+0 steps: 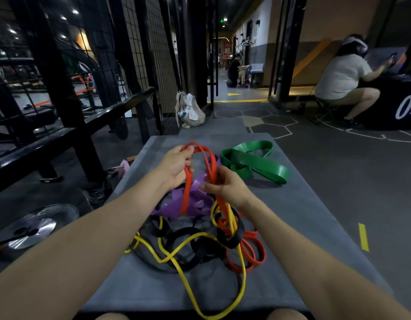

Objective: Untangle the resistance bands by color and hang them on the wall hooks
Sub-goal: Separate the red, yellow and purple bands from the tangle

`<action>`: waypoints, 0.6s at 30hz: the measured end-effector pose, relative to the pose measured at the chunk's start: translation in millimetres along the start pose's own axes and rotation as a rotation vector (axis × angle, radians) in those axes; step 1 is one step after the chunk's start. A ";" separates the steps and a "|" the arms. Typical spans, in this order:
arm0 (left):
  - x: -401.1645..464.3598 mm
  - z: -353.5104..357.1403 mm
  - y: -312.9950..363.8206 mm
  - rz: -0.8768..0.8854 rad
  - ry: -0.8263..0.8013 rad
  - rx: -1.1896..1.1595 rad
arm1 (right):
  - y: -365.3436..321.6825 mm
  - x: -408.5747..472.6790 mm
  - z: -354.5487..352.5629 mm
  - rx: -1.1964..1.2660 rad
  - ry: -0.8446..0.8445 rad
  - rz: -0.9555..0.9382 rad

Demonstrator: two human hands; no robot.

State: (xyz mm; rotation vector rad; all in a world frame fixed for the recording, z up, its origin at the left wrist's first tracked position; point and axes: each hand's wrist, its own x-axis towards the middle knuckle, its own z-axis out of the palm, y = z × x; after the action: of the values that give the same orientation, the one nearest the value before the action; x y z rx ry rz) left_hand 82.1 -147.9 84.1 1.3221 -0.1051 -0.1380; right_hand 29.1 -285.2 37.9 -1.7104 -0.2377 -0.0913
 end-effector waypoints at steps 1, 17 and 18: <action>-2.2 4.8 -1.0 -0.009 -0.022 -0.010 | -2.7 2.8 6.1 0.027 -0.014 -0.009; -17.7 -54.9 -83.1 0.037 -0.364 1.139 | 16.0 12.5 9.9 0.040 0.184 0.152; -17.3 -52.4 -86.8 0.074 -0.342 1.163 | 16.6 12.4 8.7 0.040 0.195 0.162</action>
State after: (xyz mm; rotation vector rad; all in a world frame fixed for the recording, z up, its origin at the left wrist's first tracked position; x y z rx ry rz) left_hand 69.6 -115.9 -12.8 2.4393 -0.5897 -0.2568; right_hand 44.1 -277.5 22.9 -1.6623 0.0436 -0.1317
